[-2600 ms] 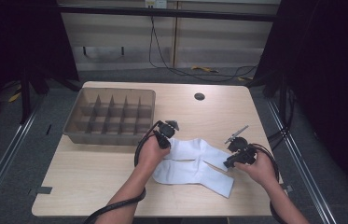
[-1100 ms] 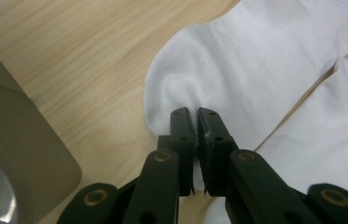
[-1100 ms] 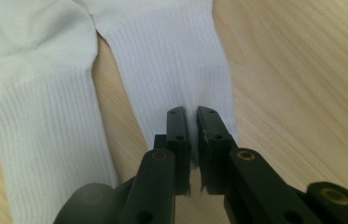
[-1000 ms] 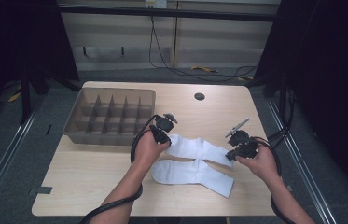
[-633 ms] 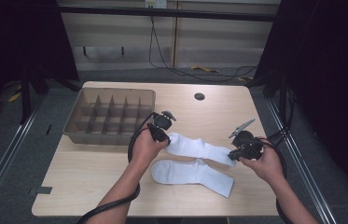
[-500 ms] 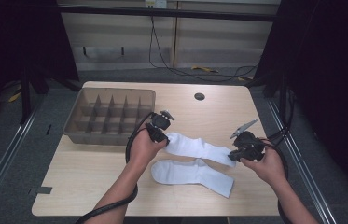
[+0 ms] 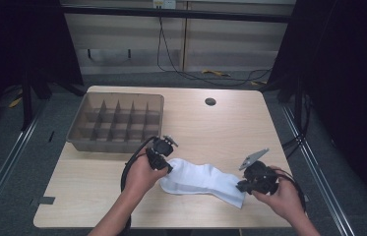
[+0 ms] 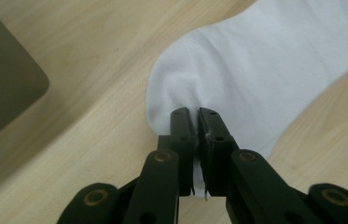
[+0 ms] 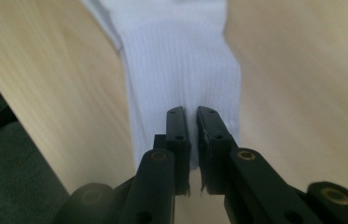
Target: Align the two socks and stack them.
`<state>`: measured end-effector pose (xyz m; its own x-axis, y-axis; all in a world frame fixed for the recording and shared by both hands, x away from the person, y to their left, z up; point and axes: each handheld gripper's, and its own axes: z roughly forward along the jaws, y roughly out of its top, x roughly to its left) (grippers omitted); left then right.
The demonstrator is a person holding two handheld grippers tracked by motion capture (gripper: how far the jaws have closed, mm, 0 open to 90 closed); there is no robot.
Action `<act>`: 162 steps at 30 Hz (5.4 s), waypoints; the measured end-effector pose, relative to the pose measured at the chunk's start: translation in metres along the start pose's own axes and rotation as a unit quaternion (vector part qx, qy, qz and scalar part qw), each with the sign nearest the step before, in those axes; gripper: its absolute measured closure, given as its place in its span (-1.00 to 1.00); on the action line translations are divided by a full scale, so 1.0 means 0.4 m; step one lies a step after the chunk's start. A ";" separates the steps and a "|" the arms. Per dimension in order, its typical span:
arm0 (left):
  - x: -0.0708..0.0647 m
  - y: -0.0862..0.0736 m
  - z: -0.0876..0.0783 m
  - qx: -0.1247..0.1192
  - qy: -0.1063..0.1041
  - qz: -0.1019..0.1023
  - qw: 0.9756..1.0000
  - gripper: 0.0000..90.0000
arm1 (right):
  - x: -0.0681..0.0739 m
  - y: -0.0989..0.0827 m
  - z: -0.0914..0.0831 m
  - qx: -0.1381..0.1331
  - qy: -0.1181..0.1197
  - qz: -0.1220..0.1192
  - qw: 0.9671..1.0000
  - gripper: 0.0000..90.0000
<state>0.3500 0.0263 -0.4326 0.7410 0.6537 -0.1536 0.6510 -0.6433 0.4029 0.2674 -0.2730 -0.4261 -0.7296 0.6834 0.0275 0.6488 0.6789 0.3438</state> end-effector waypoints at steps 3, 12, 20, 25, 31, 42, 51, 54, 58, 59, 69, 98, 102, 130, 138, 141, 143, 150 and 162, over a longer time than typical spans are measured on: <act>0.004 -0.016 0.044 0.016 -0.007 -0.009 1.000 0.89 | 0.011 -0.017 0.043 0.026 0.005 0.003 1.000 0.87; 0.014 -0.001 0.066 0.012 0.003 -0.007 1.000 0.87 | -0.009 -0.013 0.060 0.012 -0.010 0.009 1.000 0.85; 0.023 0.009 0.041 -0.008 0.004 -0.015 1.000 0.86 | -0.037 0.008 0.058 0.010 -0.023 0.020 0.999 0.85; 0.015 0.010 0.027 -0.005 0.002 -0.009 1.000 0.86 | -0.036 0.017 0.044 0.009 -0.026 0.013 1.000 0.85; 0.008 0.010 0.030 0.002 0.005 -0.004 1.000 0.86 | -0.037 0.013 0.044 0.014 -0.015 0.015 1.000 0.83; 0.005 0.013 0.036 0.000 0.006 -0.004 1.000 0.86 | -0.042 0.014 0.031 0.006 -0.032 0.011 0.999 0.82; -0.010 0.006 0.048 0.009 0.000 -0.002 1.000 0.71 | -0.042 0.006 0.053 0.015 -0.028 0.019 0.999 0.63; -0.006 0.011 0.033 0.000 0.003 -0.004 1.000 0.61 | -0.046 0.016 0.040 0.005 -0.029 0.024 0.999 0.60; -0.001 0.021 0.025 -0.006 0.020 -0.018 1.000 0.58 | -0.052 0.025 0.041 0.004 -0.033 0.025 0.999 0.58; 0.001 0.022 0.028 0.004 0.026 -0.014 1.000 0.60 | -0.051 0.027 0.049 0.010 -0.033 0.026 0.999 0.58; 0.014 0.006 0.081 0.050 0.035 -0.015 0.998 0.78 | -0.050 0.028 0.082 0.024 -0.034 0.016 0.999 0.58; -0.002 0.016 0.014 0.040 0.027 -0.026 0.998 1.00 | -0.051 0.029 0.090 0.024 -0.023 0.022 0.999 0.48; 0.000 0.025 0.017 0.033 0.026 -0.032 0.999 1.00 | -0.051 0.031 0.089 0.027 -0.021 0.021 0.999 0.46; -0.018 0.028 0.069 0.070 0.053 -0.024 0.996 1.00 | -0.054 0.030 0.097 0.018 -0.029 0.016 0.999 1.00; -0.019 0.027 -0.001 0.052 0.045 -0.035 0.997 1.00 | -0.057 0.031 0.098 0.020 -0.023 0.022 0.999 1.00; -0.015 0.008 0.018 0.062 0.043 -0.041 0.996 1.00 | -0.056 0.032 0.099 0.021 -0.028 0.017 0.999 1.00; -0.010 -0.004 0.038 0.068 0.033 -0.048 0.996 1.00 | -0.056 0.031 0.099 0.020 -0.028 0.018 0.999 1.00; -0.009 -0.010 0.057 0.075 0.054 -0.034 0.995 0.92 | -0.056 0.029 0.098 0.018 -0.025 0.024 0.999 1.00; 0.001 -0.013 0.027 0.057 0.051 -0.041 0.996 0.68 | -0.056 0.028 0.099 0.017 -0.025 0.023 0.999 1.00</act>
<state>0.3487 0.0256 -0.4444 0.6683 0.7388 -0.0866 0.7269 -0.6240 0.2868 0.2997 -0.2701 -0.4600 -0.6879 0.7258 -0.0043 0.6887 0.6546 0.3118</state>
